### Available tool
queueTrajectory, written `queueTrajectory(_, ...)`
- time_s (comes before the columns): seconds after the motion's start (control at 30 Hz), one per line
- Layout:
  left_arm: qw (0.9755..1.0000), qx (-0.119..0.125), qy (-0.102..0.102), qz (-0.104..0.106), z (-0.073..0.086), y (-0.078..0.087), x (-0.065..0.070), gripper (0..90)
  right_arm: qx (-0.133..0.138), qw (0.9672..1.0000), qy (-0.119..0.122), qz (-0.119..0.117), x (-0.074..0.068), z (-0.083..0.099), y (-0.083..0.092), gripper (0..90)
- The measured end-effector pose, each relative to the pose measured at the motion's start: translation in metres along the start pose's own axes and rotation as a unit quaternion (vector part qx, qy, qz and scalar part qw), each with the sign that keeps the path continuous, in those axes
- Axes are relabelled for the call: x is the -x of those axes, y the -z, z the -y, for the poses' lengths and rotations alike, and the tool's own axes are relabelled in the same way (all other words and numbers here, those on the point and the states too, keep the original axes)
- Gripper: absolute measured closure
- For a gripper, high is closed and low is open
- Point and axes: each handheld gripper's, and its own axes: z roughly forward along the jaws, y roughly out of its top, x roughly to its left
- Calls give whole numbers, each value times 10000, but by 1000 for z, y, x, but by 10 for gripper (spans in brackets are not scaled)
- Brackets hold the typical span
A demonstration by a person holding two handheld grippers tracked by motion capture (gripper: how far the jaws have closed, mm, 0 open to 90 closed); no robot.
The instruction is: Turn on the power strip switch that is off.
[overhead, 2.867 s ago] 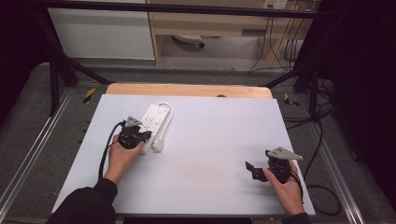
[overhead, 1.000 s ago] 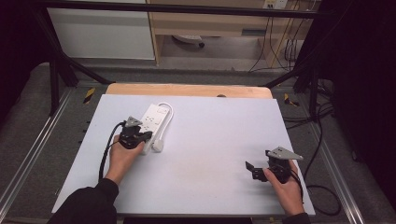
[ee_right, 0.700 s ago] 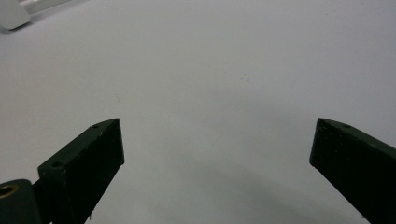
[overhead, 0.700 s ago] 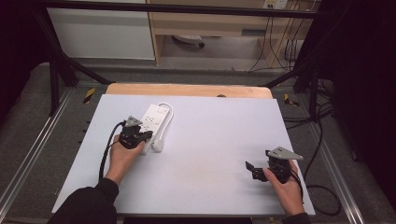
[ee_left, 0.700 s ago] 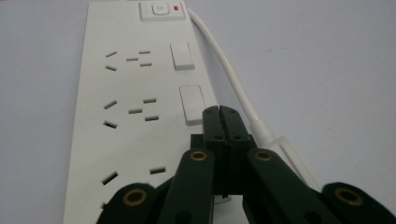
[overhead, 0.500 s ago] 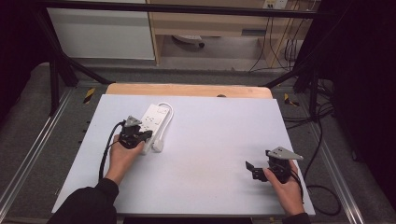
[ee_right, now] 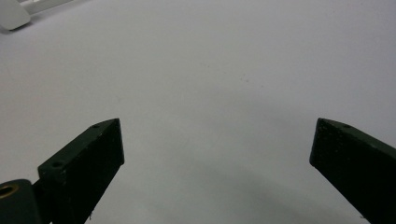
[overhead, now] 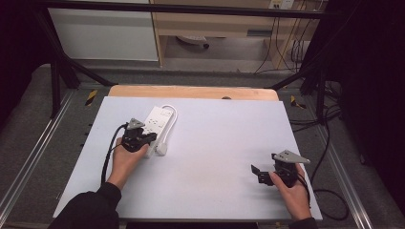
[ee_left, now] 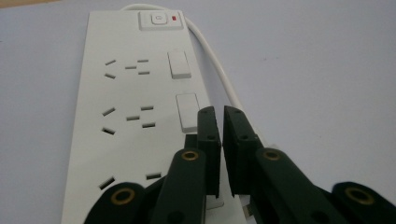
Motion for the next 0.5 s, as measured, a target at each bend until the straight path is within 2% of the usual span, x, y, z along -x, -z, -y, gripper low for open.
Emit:
queueTrajectory(0.2, 10000, 70, -52, -40, -1, 2, 2, 766, 0, 10000, -6, 0, 0, 0, 0, 34)
queueTrajectory(0.5, 9998, 200, 5, 18, -3, 3, 5, 666, 1, 10000, -1, -2, 0, 0, 0, 34)
